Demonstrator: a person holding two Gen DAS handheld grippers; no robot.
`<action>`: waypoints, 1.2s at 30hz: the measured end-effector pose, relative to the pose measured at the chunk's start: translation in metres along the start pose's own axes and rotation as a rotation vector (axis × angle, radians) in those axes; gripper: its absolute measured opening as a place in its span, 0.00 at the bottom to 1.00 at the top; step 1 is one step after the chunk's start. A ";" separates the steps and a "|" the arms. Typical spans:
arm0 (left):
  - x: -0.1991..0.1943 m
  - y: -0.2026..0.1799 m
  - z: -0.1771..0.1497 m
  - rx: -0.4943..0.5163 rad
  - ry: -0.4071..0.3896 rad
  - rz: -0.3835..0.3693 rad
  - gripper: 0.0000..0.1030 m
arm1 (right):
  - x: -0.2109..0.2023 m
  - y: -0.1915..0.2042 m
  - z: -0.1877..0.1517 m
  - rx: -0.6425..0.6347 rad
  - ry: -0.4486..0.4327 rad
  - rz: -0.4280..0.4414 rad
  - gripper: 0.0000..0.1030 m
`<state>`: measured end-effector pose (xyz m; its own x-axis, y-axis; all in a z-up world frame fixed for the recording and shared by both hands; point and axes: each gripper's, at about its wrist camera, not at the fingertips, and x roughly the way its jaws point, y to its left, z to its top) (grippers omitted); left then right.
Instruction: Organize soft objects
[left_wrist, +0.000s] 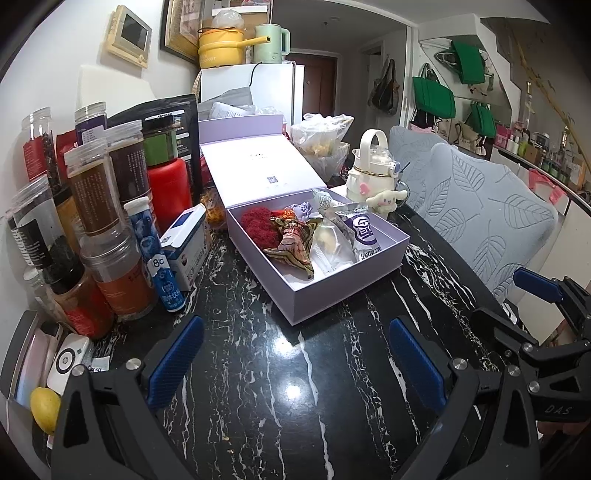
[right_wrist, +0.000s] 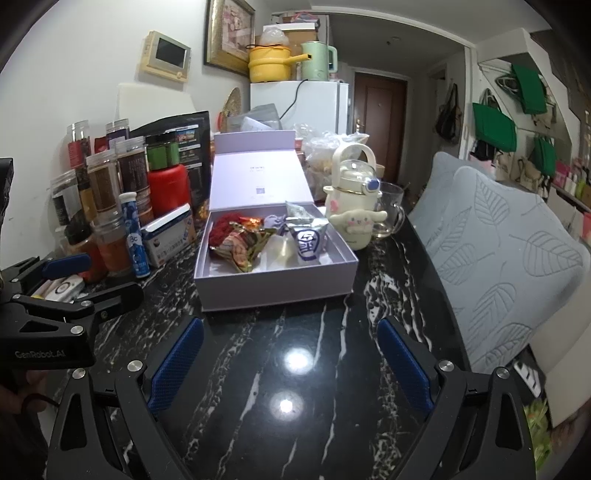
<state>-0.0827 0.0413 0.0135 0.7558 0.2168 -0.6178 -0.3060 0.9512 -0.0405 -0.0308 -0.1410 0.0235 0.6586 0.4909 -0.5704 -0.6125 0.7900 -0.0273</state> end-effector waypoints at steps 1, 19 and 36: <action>0.000 0.000 0.000 0.000 0.000 0.000 0.99 | 0.000 0.000 0.000 -0.001 -0.001 -0.001 0.93; 0.010 -0.002 -0.003 0.000 0.024 0.003 0.99 | 0.008 -0.004 -0.004 0.009 0.024 -0.005 0.93; 0.022 -0.003 0.000 0.009 0.041 0.003 0.99 | 0.019 -0.009 -0.005 0.038 0.034 0.006 0.93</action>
<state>-0.0652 0.0429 0.0000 0.7302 0.2105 -0.6499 -0.3030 0.9525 -0.0319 -0.0146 -0.1407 0.0088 0.6395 0.4833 -0.5979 -0.5989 0.8008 0.0068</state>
